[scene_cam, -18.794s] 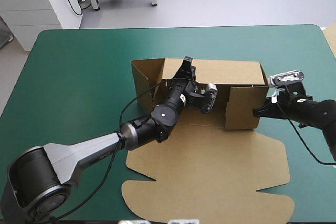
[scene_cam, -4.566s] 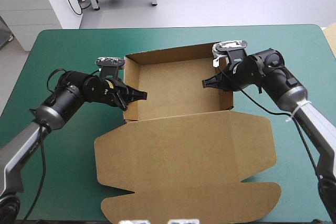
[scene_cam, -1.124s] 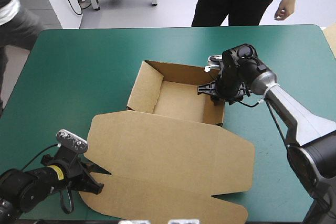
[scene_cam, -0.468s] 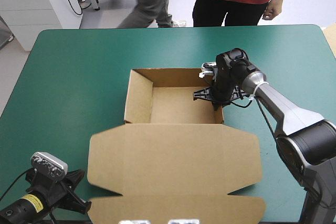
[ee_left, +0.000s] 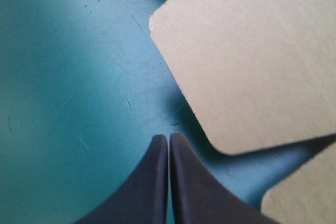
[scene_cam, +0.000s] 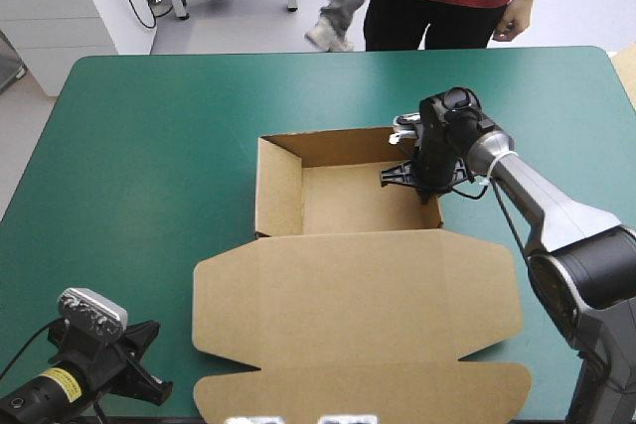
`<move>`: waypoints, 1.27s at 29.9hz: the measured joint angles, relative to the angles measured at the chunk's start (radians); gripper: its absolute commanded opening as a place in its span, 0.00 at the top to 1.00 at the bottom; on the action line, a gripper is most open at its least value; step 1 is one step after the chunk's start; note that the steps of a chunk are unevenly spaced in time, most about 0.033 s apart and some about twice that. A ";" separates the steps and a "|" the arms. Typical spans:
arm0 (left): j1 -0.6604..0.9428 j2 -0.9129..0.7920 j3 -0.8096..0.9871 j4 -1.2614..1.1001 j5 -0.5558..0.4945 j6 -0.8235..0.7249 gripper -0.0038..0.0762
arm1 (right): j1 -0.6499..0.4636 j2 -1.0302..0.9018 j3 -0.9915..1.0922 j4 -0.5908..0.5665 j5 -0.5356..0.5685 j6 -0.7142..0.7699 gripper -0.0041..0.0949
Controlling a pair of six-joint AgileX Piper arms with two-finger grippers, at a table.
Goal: Fold the box
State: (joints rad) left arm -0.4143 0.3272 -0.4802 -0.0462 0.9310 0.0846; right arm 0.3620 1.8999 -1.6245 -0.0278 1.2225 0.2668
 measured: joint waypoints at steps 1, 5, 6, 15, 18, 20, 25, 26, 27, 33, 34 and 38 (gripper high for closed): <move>0.000 0.000 0.000 0.005 0.000 0.000 0.96 | -0.021 -0.001 -0.001 -0.003 0.002 -0.003 0.98; 0.000 -0.002 0.000 0.035 0.000 0.000 0.96 | -0.129 -0.028 -0.001 -0.017 0.002 -0.016 0.98; 0.000 -0.004 0.000 0.037 0.000 0.000 0.96 | -0.156 -0.036 -0.002 -0.021 0.002 -0.022 0.98; 0.000 -0.005 0.000 0.039 0.000 0.005 0.96 | -0.498 -0.103 -0.004 -0.046 0.006 -0.076 0.98; 0.000 -0.005 0.000 0.046 0.000 0.004 0.96 | -0.610 -0.108 -0.004 -0.048 0.007 -0.086 0.98; 0.000 -0.005 0.000 0.046 0.000 0.004 0.96 | -0.677 -0.108 -0.004 -0.049 0.008 -0.099 0.98; 0.000 -0.005 0.000 0.046 0.000 0.004 0.96 | -0.834 -0.108 -0.004 -0.059 0.010 -0.116 0.98; 0.000 -0.005 0.000 0.046 0.000 0.005 0.96 | -0.860 -0.108 -0.004 -0.061 0.010 -0.117 0.98; 0.000 -0.005 0.000 0.046 0.000 0.005 0.96 | -0.879 -0.108 -0.004 -0.062 0.010 -0.117 0.98; 0.000 -0.005 0.000 0.046 0.000 0.005 0.96 | -0.962 -0.108 -0.004 -0.075 0.011 -0.154 0.96; 0.000 -0.005 0.000 0.046 0.000 0.005 0.96 | -0.964 -0.108 -0.004 -0.083 0.011 -0.170 0.95; 0.000 -0.005 0.000 0.046 0.000 0.005 0.96 | -0.965 -0.108 -0.004 -0.092 0.011 -0.203 0.83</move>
State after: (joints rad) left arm -0.4143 0.3224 -0.4802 0.0000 0.9310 0.0899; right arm -0.6030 1.7918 -1.6282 -0.1196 1.2332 0.0641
